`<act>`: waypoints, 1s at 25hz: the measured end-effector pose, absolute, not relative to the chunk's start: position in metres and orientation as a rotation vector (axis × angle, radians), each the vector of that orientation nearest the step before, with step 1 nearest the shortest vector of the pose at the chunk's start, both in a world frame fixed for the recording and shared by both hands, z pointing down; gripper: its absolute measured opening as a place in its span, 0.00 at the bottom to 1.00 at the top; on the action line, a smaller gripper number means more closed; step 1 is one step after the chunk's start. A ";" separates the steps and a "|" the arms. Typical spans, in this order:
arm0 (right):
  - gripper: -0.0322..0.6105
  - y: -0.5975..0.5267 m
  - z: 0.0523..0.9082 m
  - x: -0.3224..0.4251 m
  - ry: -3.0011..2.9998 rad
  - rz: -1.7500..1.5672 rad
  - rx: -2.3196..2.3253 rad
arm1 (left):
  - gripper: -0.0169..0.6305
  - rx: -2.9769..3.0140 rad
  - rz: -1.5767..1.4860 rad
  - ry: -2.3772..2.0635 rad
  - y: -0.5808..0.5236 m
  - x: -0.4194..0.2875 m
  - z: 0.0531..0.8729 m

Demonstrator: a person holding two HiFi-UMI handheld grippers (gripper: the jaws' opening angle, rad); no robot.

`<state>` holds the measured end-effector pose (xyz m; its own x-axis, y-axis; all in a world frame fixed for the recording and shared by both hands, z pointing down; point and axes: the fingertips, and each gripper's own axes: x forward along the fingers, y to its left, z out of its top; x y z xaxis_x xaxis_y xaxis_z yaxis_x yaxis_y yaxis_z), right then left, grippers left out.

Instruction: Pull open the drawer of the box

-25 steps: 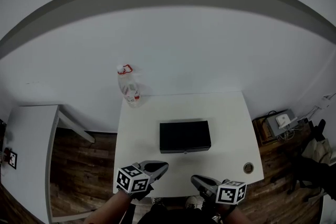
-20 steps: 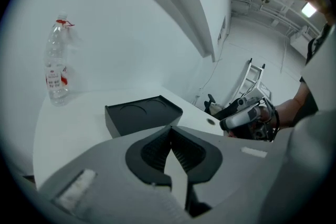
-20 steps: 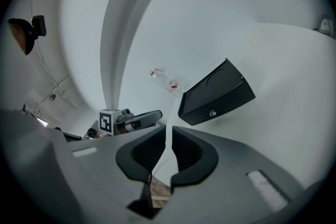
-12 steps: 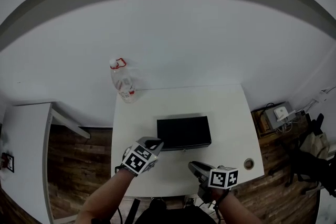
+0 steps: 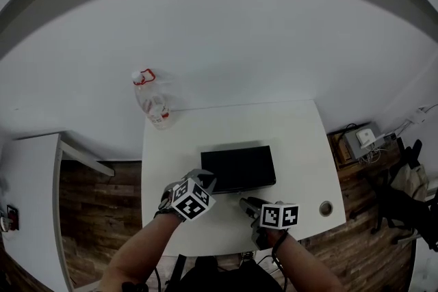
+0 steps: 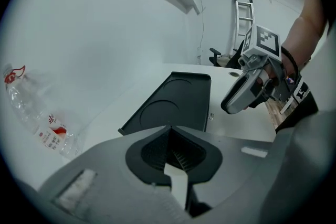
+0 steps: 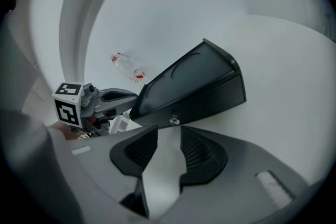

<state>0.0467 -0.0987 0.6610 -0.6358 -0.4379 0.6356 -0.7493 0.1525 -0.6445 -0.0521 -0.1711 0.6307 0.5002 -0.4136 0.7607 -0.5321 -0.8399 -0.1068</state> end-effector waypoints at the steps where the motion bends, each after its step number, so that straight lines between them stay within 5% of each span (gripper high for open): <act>1: 0.27 -0.101 0.663 0.047 -2.127 1.471 1.153 | 0.04 2.592 1.263 -0.821 -0.171 -0.052 0.633; 17: 0.28 -0.118 0.691 0.034 -2.051 1.525 1.177 | 0.04 2.510 1.260 -0.779 -0.168 -0.054 0.644; 25: 0.16 -0.121 0.692 0.028 -2.084 1.573 1.174 | 0.03 2.491 1.260 -0.743 -0.169 -0.055 0.646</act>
<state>0.0283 -0.1212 0.6923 -0.6313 -0.4346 0.6423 -0.7368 0.0779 -0.6716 -0.0554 -0.1689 0.6459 0.4956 -0.3276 0.8044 -0.5456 -0.8380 -0.0051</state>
